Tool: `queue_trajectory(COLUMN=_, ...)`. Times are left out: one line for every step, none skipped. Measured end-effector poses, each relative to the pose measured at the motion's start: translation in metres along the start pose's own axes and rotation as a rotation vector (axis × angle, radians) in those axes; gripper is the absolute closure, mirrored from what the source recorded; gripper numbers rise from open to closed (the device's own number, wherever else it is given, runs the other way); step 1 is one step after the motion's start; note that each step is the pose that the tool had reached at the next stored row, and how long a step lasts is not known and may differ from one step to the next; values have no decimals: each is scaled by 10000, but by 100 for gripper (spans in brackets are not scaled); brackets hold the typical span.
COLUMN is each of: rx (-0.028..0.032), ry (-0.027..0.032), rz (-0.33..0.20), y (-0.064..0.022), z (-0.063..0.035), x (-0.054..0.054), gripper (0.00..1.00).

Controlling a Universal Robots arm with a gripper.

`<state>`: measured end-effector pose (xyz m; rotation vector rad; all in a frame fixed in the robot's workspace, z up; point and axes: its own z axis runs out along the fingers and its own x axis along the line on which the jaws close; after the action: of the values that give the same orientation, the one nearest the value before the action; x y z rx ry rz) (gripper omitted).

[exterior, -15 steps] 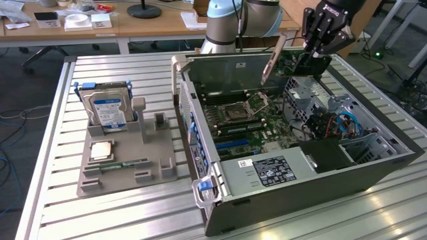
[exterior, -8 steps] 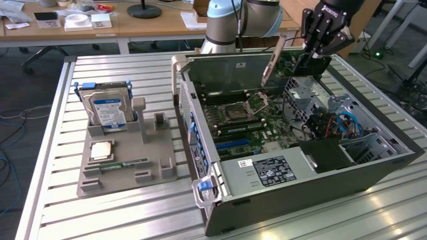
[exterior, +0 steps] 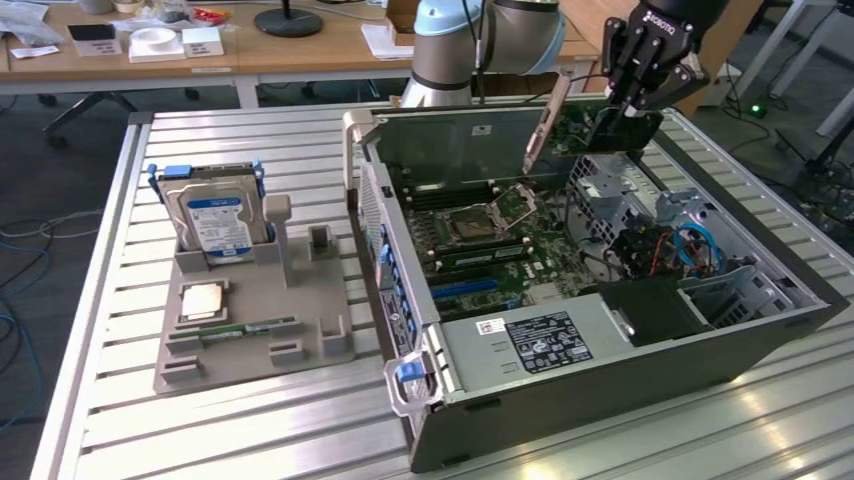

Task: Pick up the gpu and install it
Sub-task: 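Insert the gpu into the slot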

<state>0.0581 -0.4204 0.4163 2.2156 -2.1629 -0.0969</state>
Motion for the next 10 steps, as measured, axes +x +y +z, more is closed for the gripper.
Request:
queue_trajectory(rx=11, ry=-2, rz=1, y=1, z=4, x=0, gripper=74)
queue_trajectory(rx=35, ry=-1, rz=3, y=3, z=10, x=0, gripper=74)
queue_trajectory(rx=64, ry=2, rz=1, y=4, z=15, x=0, gripper=74)
queue_trajectory(rx=97, ry=3, rz=-1, y=6, z=22, x=0, gripper=74)
queue_trajectory(rx=126, ry=3, rz=-1, y=9, z=28, x=0, gripper=74)
queue_trajectory(rx=154, ry=4, rz=-2, y=12, z=32, x=0, gripper=74)
queue_trajectory(rx=169, ry=4, rz=-1, y=15, z=34, x=1, gripper=74)
queue_trajectory(rx=170, ry=5, rz=-3, y=15, z=34, x=1, gripper=74)
queue_trajectory(rx=170, ry=6, rz=-4, y=15, z=34, x=1, gripper=74)
queue_trajectory(rx=172, ry=6, rz=-3, y=17, z=34, x=1, gripper=74)
